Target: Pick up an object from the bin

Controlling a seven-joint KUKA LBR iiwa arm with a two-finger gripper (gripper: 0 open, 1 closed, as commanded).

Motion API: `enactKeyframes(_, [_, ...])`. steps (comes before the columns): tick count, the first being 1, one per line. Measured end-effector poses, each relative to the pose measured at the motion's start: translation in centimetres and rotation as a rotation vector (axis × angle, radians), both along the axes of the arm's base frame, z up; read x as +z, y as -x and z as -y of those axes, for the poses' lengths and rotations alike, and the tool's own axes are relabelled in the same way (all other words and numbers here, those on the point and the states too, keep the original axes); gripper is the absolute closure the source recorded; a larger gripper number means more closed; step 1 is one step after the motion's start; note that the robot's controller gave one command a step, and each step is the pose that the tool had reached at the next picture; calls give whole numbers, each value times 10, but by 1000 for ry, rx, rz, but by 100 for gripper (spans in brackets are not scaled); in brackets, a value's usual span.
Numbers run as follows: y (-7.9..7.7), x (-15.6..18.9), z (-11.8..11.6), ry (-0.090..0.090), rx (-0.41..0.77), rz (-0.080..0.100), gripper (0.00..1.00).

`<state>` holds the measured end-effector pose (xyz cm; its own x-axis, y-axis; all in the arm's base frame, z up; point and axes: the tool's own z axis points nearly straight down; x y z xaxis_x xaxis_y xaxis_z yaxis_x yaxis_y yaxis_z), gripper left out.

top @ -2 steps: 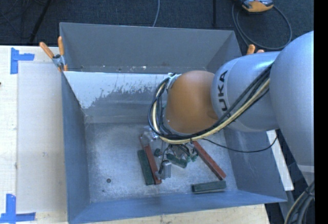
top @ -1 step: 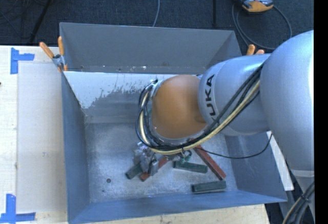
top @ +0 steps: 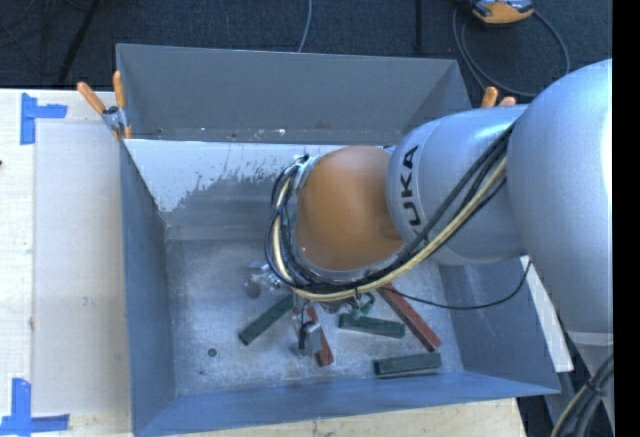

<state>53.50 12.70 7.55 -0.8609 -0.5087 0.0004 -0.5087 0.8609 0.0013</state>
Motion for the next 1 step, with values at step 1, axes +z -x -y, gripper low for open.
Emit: enactKeyframes(1, [0,0,0,0,-2,0,100])
